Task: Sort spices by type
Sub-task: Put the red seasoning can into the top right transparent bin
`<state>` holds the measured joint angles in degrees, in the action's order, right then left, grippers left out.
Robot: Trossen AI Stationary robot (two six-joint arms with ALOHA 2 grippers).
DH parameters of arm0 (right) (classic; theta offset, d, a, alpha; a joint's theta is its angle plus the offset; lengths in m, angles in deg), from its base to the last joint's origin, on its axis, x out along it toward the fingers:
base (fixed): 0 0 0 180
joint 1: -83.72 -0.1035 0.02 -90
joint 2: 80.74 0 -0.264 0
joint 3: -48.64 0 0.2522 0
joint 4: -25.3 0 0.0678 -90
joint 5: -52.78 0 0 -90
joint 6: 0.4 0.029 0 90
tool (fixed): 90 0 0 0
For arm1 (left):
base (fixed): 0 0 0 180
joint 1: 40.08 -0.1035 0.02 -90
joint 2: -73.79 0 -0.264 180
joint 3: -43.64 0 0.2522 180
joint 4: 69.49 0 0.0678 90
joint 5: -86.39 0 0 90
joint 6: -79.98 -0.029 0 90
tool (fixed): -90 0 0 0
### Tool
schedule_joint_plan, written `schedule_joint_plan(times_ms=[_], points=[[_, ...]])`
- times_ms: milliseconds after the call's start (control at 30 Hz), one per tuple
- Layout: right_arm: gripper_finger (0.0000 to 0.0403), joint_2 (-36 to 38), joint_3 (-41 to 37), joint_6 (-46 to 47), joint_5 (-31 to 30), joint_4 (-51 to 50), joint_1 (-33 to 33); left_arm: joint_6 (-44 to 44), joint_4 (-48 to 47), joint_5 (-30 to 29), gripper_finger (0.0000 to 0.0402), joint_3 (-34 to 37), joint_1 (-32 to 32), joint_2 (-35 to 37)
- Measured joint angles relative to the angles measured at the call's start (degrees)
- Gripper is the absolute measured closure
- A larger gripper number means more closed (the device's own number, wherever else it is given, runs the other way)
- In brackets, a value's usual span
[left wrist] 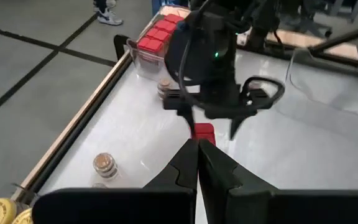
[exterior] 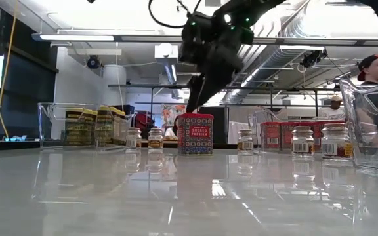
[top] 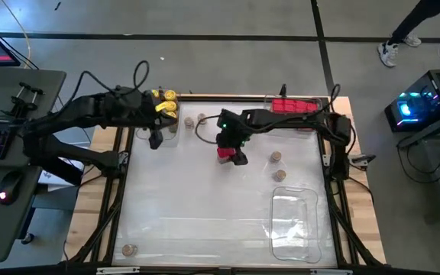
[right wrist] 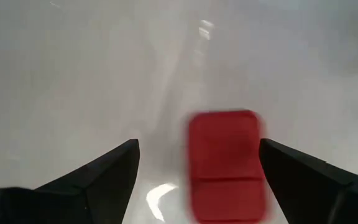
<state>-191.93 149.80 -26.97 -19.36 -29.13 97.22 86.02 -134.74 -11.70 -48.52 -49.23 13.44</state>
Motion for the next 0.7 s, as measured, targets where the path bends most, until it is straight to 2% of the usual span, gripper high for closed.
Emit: schedule_joint_plan(times_ms=[67,133,267,367,700], points=[[0.0077,-0.70,0.41,-1.44,-4.89,0.21,-0.44,-1.25,0.03,0.01,0.0401,0.00,0.46,-0.70],[0.0077,-0.95,0.75,-2.34,-6.85,0.21,-0.48,-1.80,0.09,0.01,0.0401,0.00,0.71,-1.36],[0.0077,-0.95,0.78,-2.42,-6.66,-1.11,-0.48,-2.71,0.11,-0.01,0.0401,0.00,0.70,-2.32],[0.0077,-0.99,0.78,-2.44,-4.06,-3.36,-0.39,-3.75,0.17,0.01,0.0401,0.00,0.70,-2.71],[0.0077,-1.05,-2.77,-1.87,-5.91,-0.93,-0.50,-5.74,1.03,-0.66,0.0401,0.00,0.68,-2.65]])
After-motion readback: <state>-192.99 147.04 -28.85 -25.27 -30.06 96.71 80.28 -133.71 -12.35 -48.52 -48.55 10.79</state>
